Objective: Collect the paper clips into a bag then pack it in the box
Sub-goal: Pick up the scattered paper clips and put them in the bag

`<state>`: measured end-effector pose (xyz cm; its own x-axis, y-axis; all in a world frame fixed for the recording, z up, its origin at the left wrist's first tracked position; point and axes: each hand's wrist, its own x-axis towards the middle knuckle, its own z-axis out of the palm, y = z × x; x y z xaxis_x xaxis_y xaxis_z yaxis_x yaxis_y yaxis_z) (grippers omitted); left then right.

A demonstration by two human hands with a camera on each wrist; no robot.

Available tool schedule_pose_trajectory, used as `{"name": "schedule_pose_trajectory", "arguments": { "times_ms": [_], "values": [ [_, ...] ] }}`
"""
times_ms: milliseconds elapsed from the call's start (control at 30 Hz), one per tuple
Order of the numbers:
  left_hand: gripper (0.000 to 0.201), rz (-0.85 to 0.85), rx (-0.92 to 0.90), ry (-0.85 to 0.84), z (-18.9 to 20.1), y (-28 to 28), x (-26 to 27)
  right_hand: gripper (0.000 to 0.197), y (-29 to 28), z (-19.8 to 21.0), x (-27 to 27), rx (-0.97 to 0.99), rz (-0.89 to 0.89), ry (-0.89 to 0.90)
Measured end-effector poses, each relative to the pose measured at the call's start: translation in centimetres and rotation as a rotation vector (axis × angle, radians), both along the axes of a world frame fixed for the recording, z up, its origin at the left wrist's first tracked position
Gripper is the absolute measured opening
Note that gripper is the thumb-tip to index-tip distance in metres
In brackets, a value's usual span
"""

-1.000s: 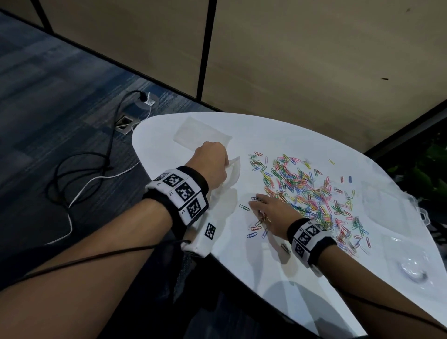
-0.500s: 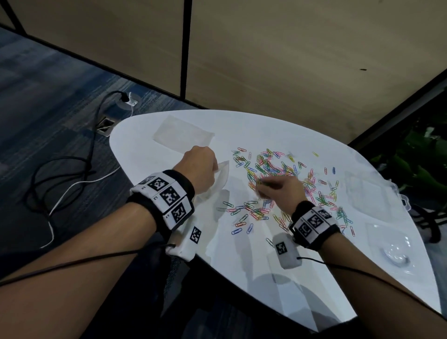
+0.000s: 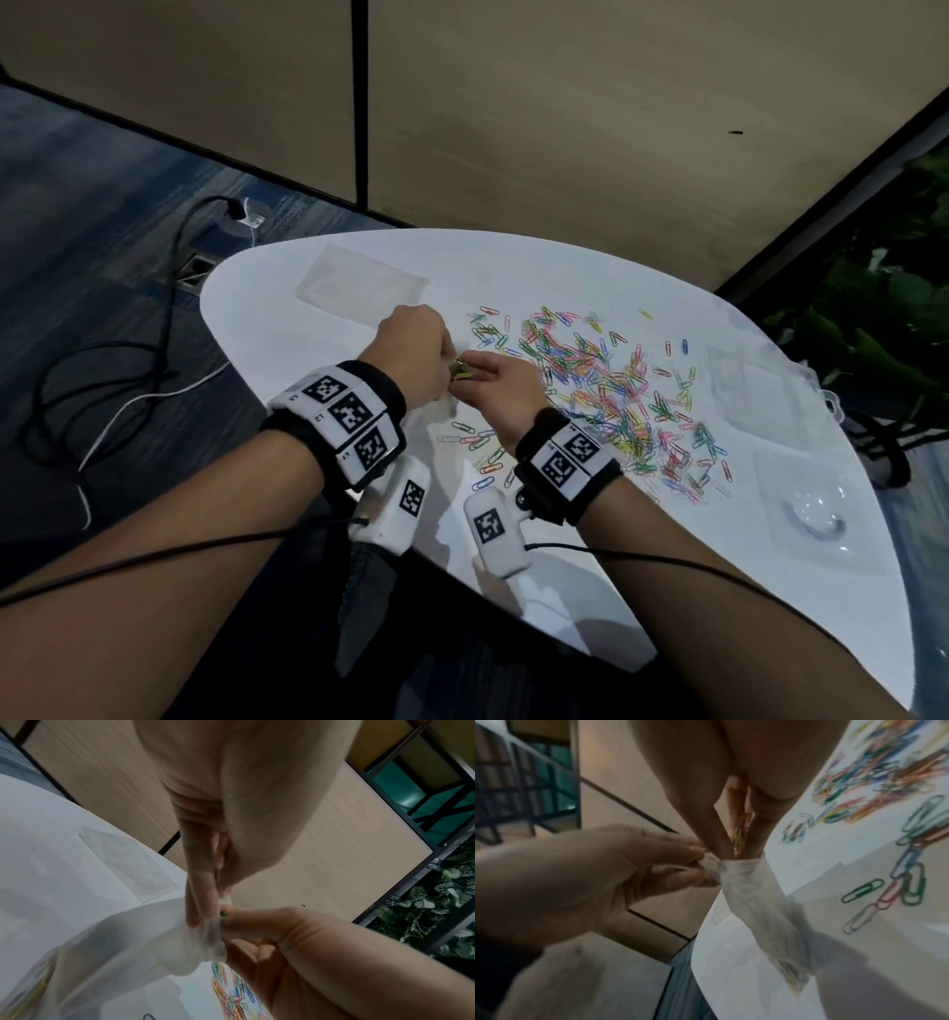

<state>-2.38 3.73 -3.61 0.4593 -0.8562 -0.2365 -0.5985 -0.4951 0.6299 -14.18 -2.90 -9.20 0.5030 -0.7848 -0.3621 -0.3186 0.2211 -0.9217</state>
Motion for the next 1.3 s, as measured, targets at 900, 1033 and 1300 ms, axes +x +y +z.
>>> {"name": "schedule_pose_trajectory", "arguments": {
  "times_ms": [900, 1033, 1300],
  "values": [
    [0.03, 0.022, 0.002, -0.053, 0.6, 1.0, 1.9, 0.071, 0.9, -8.0, -7.5, -1.102, 1.183, 0.876],
    [0.03, 0.005, 0.023, -0.049, 0.7, 1.1, 1.8, 0.061, -0.3, -7.2, -10.2, -1.232, 1.15, 0.987],
    [0.026, -0.024, 0.03, -0.053, 0.7, 1.0, 0.9, 0.059, -2.0, -6.4, -9.6, -0.984, 1.011, 0.985]
  ]
}}
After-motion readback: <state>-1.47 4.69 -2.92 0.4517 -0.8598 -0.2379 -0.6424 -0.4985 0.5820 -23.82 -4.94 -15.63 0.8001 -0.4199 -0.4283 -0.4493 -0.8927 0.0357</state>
